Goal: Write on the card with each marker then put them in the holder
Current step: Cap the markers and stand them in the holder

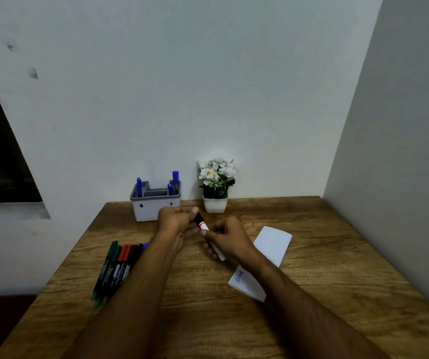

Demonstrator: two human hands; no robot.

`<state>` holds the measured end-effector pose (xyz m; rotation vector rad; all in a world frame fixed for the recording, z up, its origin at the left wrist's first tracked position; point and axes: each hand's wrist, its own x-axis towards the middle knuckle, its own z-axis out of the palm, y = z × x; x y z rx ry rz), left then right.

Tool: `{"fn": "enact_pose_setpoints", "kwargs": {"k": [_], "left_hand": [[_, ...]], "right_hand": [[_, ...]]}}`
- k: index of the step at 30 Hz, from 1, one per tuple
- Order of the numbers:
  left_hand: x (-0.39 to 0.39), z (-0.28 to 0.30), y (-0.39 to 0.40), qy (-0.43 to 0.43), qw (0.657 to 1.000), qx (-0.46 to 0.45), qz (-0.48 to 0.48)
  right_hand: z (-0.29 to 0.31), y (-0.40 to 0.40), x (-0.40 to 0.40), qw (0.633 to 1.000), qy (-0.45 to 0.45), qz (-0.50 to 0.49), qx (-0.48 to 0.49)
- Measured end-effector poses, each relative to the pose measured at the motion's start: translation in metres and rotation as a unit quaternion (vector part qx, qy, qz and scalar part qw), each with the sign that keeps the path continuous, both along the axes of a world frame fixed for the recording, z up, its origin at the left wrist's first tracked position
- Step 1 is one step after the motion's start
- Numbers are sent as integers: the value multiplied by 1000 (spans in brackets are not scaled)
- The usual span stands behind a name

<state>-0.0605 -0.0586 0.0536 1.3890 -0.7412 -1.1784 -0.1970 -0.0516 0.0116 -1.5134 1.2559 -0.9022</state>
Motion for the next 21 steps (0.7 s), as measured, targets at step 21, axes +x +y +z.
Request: {"fn": "enact_pose_setpoints", "kwargs": {"k": [21], "left_hand": [[-59,-24,-12,188,980,1,66]], "right_hand": [[16,6,-43,998,-29,-34,52]]}}
